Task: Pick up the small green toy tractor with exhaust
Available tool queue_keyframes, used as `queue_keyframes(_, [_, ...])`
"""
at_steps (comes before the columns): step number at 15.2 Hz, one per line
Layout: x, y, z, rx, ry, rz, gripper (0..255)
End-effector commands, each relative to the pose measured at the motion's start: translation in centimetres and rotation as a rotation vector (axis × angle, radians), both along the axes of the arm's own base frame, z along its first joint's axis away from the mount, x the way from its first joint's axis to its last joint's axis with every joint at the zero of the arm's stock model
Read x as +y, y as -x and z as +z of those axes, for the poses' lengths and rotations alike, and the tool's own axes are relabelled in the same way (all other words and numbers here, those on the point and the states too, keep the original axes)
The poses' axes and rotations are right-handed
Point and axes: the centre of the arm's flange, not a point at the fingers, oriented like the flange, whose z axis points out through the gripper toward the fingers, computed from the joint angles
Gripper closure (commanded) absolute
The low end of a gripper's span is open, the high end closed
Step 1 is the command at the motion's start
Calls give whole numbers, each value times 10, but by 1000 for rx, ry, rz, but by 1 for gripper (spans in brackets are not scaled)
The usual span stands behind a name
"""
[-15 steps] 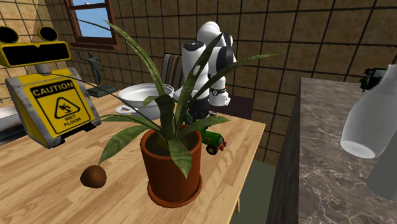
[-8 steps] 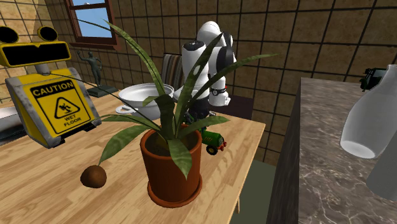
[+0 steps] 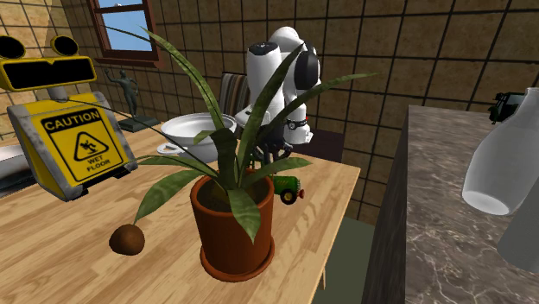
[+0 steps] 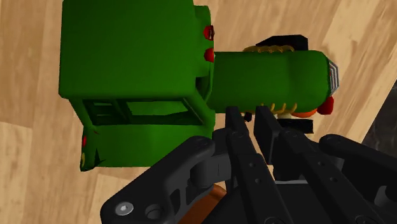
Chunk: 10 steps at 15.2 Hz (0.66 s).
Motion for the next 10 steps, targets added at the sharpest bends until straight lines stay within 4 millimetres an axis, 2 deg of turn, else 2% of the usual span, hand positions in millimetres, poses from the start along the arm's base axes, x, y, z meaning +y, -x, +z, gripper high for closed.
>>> queue_keyframes(1, [-1,0,13,-2,0,0,255])
queue_keyframes(8, [-1,0,50,-2,0,0,255])
queue_keyframes(10, [-1,0,50,-2,0,0,255])
